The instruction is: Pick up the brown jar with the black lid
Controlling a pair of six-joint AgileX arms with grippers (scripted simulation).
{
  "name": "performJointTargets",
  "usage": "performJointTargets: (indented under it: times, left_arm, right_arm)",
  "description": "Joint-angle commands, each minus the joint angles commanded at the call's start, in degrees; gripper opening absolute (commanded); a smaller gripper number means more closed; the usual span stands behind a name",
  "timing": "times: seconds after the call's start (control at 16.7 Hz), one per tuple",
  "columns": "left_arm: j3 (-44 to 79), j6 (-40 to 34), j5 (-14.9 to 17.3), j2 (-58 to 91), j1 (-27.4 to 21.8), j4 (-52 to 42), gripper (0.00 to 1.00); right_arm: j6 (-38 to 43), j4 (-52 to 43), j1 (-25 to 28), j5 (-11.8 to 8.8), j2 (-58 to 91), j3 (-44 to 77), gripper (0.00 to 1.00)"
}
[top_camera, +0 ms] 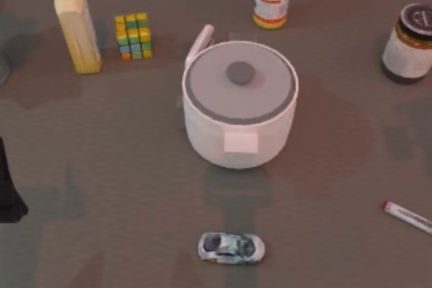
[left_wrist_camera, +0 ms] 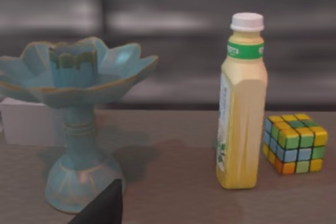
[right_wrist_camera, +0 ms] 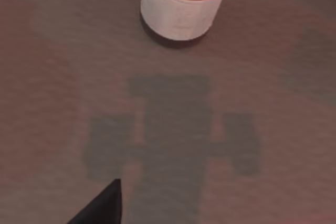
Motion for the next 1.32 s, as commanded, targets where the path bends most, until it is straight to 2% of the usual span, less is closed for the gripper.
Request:
performJointTargets:
  times: [0.48, 0.78, 1.02, 1.32]
  left_arm:
    - [0.0, 0.0, 0.0, 0.0, 0.0, 0.0, 1.0]
    - [0.0, 0.0, 0.0, 0.0, 0.0, 0.0, 1.0]
    - [0.0, 0.0, 0.0, 0.0, 0.0, 0.0, 1.0]
    - [0.0, 0.0, 0.0, 0.0, 0.0, 0.0, 1.0]
  right_arm:
    - [-14.0, -19.8, -1.0, -4.0, 43.7, 51.5, 1.0]
    - [-22.1, -30.5, -0.8, -6.6, 69.1, 77.3, 1.0]
    - [-26.9, -37.2, -0.3, -8.2, 84.4, 90.7, 1.0]
    - [-29.2, -40.4, 0.1, -9.0, 91.6, 96.4, 1.0]
